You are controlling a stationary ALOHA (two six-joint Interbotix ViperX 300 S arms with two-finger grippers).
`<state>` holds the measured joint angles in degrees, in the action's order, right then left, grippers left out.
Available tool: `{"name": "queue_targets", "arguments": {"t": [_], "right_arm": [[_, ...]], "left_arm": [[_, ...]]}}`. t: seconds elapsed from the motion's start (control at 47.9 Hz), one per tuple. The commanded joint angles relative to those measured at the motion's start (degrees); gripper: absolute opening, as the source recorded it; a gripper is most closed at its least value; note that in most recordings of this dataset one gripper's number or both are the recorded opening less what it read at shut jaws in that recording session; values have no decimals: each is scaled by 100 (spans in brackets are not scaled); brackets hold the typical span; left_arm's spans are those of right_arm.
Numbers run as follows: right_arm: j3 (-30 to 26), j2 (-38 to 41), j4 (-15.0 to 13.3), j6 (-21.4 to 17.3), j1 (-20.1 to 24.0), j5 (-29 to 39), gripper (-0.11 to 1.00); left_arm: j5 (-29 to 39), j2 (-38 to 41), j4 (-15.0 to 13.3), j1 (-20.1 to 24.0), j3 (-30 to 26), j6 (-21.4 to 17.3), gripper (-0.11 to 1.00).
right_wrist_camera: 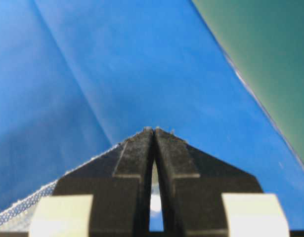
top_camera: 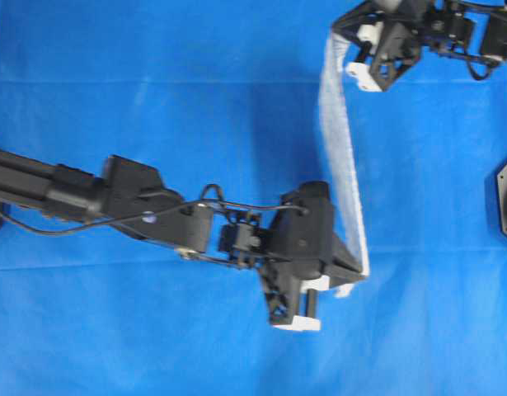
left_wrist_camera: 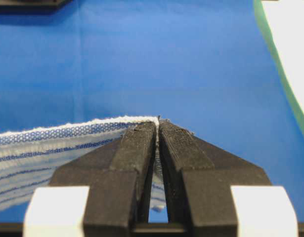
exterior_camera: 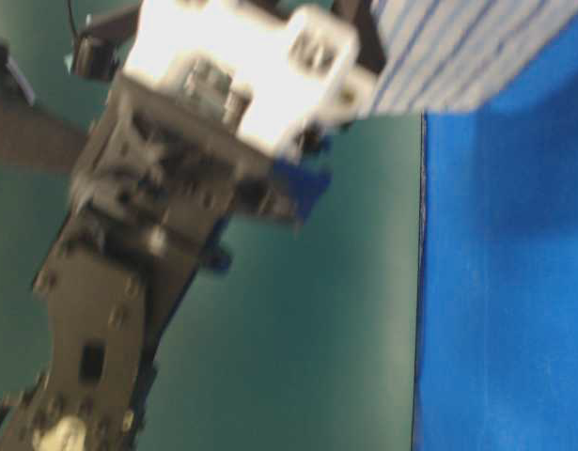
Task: Fold the blue towel.
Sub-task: 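Lift and rotate the towel strip to vertical with both grippers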
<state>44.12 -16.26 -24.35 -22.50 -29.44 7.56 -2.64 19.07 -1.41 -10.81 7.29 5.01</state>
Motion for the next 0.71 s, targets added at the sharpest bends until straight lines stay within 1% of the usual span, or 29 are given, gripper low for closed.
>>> {"name": "queue_targets", "arguments": {"t": [0.0, 0.125, 0.209, 0.271, 0.376, 0.48, 0.689], "right_arm": [[123, -360, -9, -18, -70, 53, 2], [220, -457, -9, -18, -70, 123, 2], [185, -334, -9, -18, -62, 88, 2], [105, -167, 0, -18, -62, 35, 2], [-97, 246, 9, -26, -18, -114, 2], [-422, 765, 18, -35, 62, -334, 2], [-1195, 1635, 26, -53, 325, -439, 2]], "left_arm": [[-62, 35, 18, -35, -369, -18, 1], [-62, 185, 18, -53, -536, -18, 1], [-62, 176, 18, -97, -457, -18, 1], [-62, 114, 18, -132, -299, -9, 1], [-70, -62, 0, -167, 132, 97, 1], [-114, -255, -18, -229, 598, 185, 1], [-334, -668, -26, -387, 1564, 650, 1]]}}
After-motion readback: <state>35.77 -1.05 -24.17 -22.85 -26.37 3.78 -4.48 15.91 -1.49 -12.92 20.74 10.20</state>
